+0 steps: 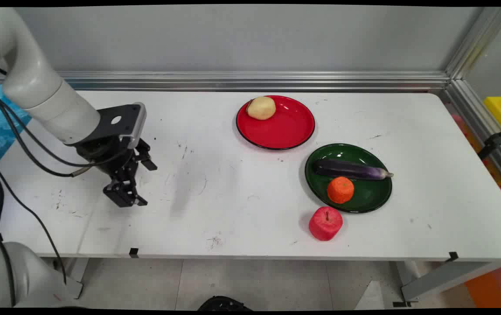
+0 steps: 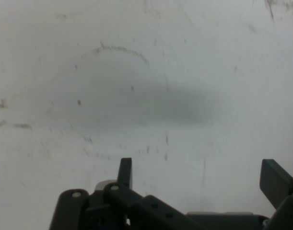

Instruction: Pick up the mandarin from the green plate

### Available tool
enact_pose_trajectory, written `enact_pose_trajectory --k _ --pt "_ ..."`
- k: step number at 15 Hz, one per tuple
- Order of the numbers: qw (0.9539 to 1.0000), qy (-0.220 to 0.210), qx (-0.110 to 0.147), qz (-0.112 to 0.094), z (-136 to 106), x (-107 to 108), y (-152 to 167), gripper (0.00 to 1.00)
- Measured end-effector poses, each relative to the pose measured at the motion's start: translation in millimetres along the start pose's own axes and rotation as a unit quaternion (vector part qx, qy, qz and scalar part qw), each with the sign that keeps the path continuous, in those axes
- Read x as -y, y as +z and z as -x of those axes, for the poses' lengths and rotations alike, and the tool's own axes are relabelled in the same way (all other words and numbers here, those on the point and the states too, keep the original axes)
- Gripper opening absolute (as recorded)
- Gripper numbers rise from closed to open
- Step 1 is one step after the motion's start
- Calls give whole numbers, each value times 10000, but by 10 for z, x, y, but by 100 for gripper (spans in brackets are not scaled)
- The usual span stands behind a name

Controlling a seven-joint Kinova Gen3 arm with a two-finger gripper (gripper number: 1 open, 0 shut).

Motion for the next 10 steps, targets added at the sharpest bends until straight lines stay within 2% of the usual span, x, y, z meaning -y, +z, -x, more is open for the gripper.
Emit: enact_pose_trajectory --k 3,10 --pt "9997 -92 -238 -54 -186 38 -12 100" --pt "9946 -195 -1001 -215 -945 101 -41 100"
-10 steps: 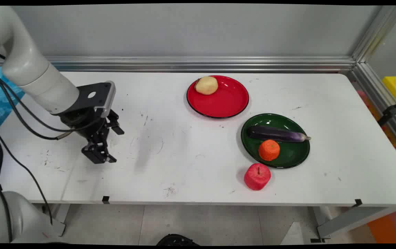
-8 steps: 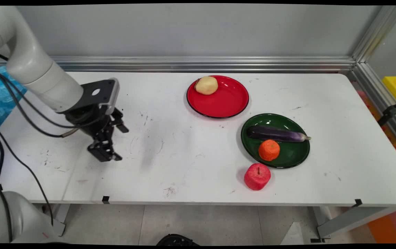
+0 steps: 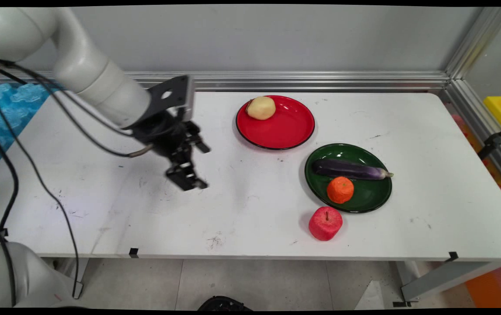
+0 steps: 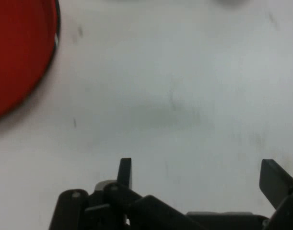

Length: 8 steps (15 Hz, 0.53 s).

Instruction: Pick up the mandarin from the green plate

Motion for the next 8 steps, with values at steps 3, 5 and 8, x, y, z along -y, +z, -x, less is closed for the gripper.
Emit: enact_pose_trajectory --k 3,5,8 --pt "9993 24 -353 -123 -379 15 135 100" --pt "9982 31 -573 -194 -614 26 256 100" --pt "9961 17 -837 -266 -911 41 451 100"
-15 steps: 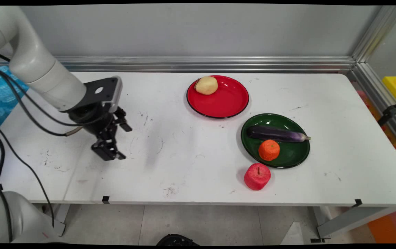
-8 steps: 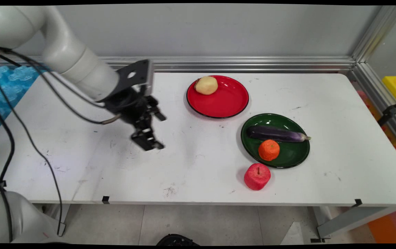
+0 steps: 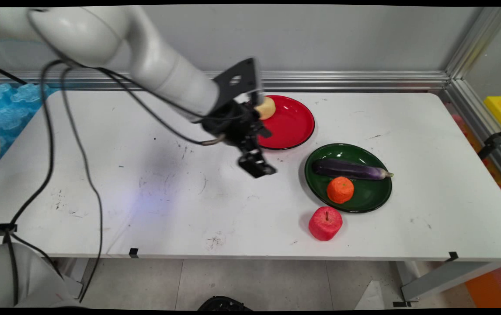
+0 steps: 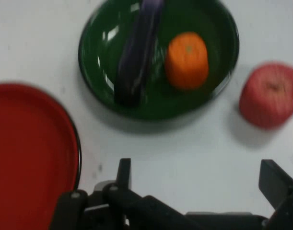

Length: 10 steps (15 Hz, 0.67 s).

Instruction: Pick up the mandarin from the green plate

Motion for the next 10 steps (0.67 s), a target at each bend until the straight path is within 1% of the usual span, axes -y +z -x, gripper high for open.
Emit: enact_pose_trajectory --k 2,4,7,10 --pt "9999 -22 -145 -24 -169 -3 208 100" --pt "9997 -30 -227 -34 -282 -7 389 100" --pt "9996 -14 -266 -13 -413 -20 706 100" --pt "9997 12 -256 7 -485 -29 930 100"
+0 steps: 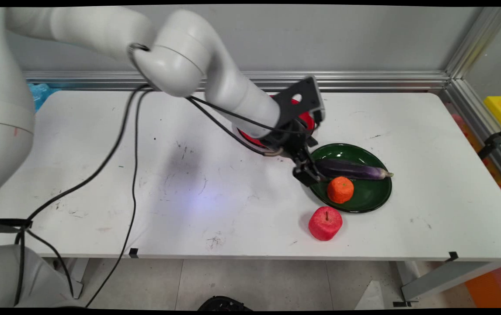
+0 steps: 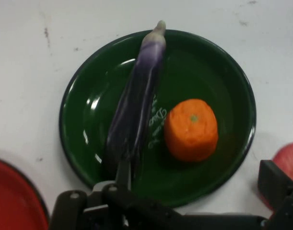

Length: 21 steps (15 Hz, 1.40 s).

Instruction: Pick up the mandarin from the green plate

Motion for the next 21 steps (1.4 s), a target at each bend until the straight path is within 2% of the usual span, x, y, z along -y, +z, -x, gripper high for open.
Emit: enact_pose_trajectory --k 4,8,13,21 --pt "10000 23 36 39 -79 -10 296 100" --pt "9998 34 202 69 -122 -11 608 100" --pt "9995 -62 301 67 -148 5 832 100" --pt "9984 -410 352 179 -189 -36 1095 100"
